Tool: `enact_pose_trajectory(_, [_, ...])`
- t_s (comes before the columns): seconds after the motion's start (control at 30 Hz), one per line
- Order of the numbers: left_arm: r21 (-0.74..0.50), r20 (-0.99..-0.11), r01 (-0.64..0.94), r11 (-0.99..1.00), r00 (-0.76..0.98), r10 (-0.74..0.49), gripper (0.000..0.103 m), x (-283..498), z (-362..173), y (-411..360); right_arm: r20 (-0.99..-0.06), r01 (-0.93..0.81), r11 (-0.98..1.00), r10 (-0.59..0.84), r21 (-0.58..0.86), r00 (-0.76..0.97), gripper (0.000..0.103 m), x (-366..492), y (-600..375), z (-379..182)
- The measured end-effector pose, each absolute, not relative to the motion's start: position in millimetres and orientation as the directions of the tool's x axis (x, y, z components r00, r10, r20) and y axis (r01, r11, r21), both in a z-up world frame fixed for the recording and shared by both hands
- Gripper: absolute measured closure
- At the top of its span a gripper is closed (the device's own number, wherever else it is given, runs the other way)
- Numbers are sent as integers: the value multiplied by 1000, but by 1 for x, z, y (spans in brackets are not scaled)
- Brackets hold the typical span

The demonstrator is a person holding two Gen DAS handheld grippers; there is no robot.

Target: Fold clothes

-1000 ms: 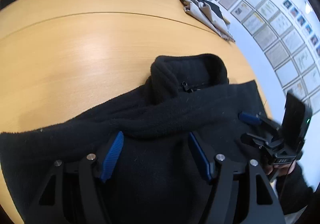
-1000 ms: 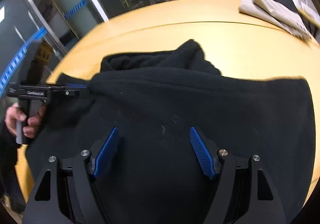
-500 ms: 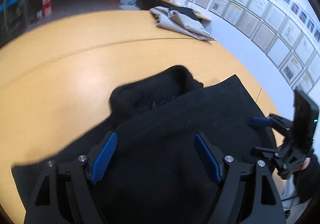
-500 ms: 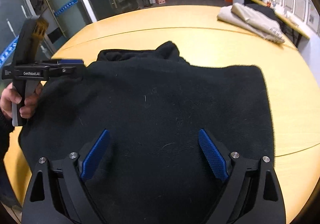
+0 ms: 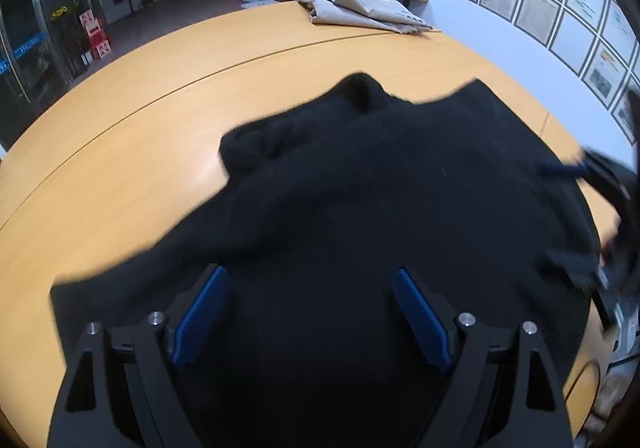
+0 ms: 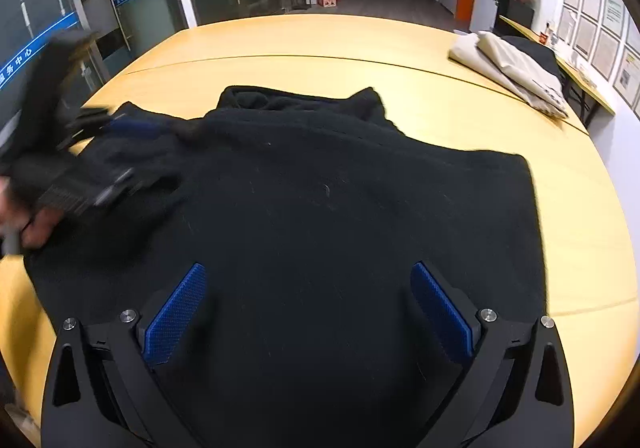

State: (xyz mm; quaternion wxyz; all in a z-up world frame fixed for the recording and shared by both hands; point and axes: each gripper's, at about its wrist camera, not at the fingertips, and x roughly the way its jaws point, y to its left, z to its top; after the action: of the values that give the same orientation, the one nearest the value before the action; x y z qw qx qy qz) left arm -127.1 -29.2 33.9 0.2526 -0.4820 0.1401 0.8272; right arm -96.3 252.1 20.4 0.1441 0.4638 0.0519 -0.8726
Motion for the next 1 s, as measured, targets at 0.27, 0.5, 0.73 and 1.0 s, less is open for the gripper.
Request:
enact_pose_trajectory(0.27, [-16,-851,-493,-870,-450,271,12,-93,12,-57,-856,325,-944,-130,-47,-501,0,-96,247,-11])
enact_pose_trajectory(0.5, [44,-831,-554,-831,-482,277,3,-51,26,-76,-850,467,-879,-170,-98,-499,0,-68,290,-3])
enact_pose_trajectory(0.73, [97,-846,-584,-806,-475,243,2,-50,19,-76,-839,599,-800,-302,-35,-453,0,-56,292,15])
enact_pose_trajectory(1.0, [44,-834,-579,-814,-470,289,1,-45,5,-84,-830,605,-796,-325,-19,-453,0,-33,307,-15])
